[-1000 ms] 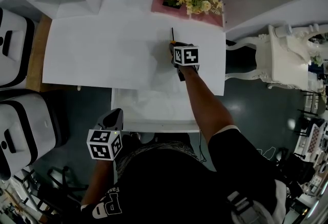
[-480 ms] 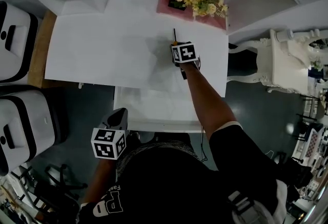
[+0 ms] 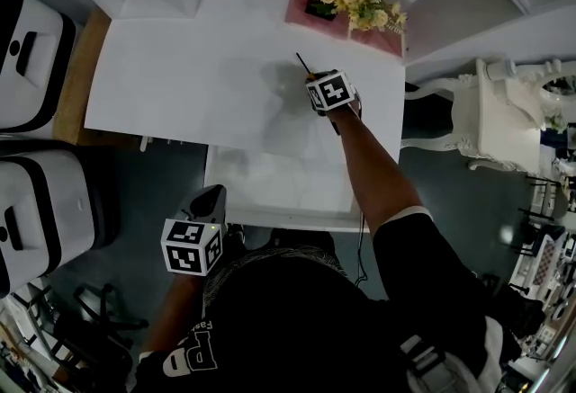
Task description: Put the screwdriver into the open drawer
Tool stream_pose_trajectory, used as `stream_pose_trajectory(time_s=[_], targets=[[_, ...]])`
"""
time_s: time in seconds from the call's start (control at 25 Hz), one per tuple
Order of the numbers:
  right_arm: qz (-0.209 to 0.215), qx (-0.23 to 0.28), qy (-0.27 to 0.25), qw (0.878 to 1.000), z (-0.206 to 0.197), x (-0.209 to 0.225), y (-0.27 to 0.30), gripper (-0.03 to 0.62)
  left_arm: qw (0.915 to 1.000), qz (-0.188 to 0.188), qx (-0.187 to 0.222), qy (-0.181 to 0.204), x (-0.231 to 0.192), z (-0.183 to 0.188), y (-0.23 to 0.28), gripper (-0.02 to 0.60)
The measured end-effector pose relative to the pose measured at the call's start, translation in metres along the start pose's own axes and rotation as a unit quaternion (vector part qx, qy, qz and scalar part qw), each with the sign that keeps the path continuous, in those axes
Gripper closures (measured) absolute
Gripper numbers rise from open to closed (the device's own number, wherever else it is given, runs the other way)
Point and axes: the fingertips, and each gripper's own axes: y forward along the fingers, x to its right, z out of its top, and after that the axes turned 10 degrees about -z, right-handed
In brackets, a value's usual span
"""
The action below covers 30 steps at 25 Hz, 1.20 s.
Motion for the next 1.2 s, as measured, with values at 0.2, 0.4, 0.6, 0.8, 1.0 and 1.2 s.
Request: stream_pose_trajectory(time_s=[0.2, 0.4, 0.6, 0.8, 1.0, 1.2], targets=[[-0.001, 0.012, -0.005, 1.0, 0.001, -0.006, -0.015, 0.502, 0.9999, -0.004, 0.007, 0.008, 0.001, 0.0, -0.007, 0.57], [-0.005, 0.031, -0.007, 0.999, 0.001, -0.011, -0.038, 0.503, 0.9996, -0.014, 0.013, 0.022, 0.007, 0.001, -0.011, 0.571], [-0.012, 0.052, -0.008, 0.999, -0.001, -0.013, -0.068, 0.505, 0.9985, -0.027, 0.02, 0.044, 0.015, 0.002, -0.019, 0.57], [-0.012, 0.077, 0.014, 0.997, -0.004, -0.019, -0.099, 0.507, 0.9972, -0.039, 0.02, 0.061, 0.022, -0.002, -0.026, 0.57], [0.006, 0.101, 0.073, 0.992, -0.011, -0.029, -0.125, 0.508, 0.9957, -0.051, 0.021, 0.075, 0.027, -0.004, -0.03, 0.571], [0.033, 0.116, 0.147, 0.982, -0.026, -0.037, -0.142, 0.51, 0.994, -0.062, 0.016, 0.089, 0.034, -0.008, -0.032, 0.57]])
